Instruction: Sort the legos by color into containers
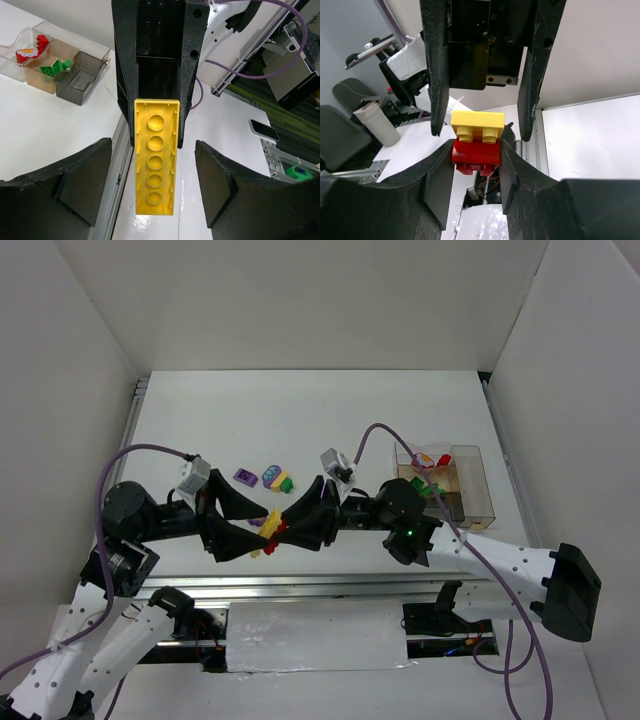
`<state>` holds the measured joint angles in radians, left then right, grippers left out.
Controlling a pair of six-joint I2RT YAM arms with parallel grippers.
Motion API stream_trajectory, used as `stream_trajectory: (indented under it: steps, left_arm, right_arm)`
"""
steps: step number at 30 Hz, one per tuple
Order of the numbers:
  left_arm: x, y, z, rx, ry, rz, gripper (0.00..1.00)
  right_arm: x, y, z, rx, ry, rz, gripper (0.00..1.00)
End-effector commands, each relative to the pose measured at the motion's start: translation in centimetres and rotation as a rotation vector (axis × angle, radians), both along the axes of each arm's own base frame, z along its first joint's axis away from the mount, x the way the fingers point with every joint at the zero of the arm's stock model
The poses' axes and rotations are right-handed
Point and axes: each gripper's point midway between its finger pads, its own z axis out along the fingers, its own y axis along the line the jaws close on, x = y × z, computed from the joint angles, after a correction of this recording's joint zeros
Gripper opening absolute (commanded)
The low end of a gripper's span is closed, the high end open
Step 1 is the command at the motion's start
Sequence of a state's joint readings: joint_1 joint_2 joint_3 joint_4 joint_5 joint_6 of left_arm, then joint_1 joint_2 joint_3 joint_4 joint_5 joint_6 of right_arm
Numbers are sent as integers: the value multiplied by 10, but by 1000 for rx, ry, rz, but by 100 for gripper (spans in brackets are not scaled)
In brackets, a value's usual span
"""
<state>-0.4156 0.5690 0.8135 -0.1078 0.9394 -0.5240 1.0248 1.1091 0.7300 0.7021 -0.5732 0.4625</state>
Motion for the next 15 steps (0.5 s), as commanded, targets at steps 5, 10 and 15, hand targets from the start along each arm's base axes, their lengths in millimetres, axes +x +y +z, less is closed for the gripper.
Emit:
stream_trajectory:
  steps: [5, 10, 15]
  left_arm:
    - [-8, -2, 6, -9, -63, -61, 78]
    - [-11, -2, 5, -8, -63, -86, 67]
    - [-12, -3, 4, -5, -60, -101, 71]
  right_arm:
    - [-12, -7, 34, 75, -82, 48, 2]
    - [-8, -5, 34, 68, -79, 31, 2]
    - [-7, -3, 37, 67, -77, 28, 2]
